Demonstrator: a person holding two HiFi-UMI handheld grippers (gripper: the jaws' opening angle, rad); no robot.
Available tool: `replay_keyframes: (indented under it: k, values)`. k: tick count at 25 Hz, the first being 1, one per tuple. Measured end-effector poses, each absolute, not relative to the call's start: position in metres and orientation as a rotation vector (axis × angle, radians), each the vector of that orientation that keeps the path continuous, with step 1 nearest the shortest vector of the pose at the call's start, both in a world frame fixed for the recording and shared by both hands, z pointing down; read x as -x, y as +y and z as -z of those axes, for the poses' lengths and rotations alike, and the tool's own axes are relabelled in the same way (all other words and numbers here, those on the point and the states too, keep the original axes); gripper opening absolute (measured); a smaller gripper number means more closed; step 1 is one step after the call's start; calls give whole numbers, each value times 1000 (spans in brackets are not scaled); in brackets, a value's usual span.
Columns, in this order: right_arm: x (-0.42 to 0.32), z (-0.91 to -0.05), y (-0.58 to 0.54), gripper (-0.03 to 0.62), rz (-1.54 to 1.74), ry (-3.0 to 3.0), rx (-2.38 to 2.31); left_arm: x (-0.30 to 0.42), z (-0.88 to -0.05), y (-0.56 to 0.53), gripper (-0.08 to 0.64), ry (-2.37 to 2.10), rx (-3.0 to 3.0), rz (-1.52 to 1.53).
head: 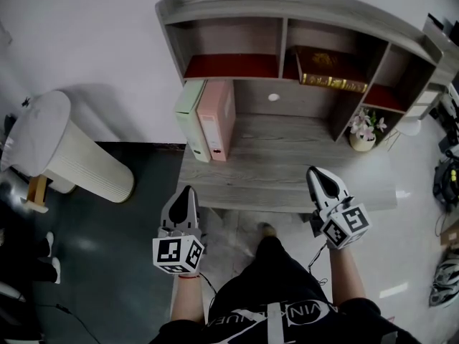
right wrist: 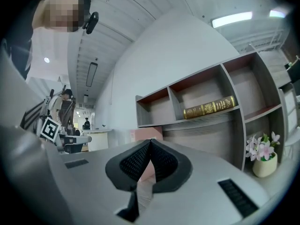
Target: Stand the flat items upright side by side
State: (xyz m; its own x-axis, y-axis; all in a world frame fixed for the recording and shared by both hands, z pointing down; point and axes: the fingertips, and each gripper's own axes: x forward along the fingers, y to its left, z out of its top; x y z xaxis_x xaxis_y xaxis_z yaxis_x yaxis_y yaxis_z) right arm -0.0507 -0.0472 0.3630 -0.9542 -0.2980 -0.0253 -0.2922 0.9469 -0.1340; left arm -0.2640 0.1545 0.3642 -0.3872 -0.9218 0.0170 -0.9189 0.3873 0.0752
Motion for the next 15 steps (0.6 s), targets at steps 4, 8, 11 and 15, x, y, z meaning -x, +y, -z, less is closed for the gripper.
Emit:
replay_keyframes:
  k: [4,8,11,15]
  values:
    - [50,-363,-43,9,196,3063,472,264,-365,158,3,-2564,-1710,82]
    - [52,-361,-38,9,191,3068,459,267,-365,164,3,-2567,-1697,90]
    - [54,-361,-35,9,188,3071,448,268,-367,169,3,-2571,-1682,94]
    - [58,-362,-31,9,185,3080,435,269,-368,173,3,-2572,-1671,91]
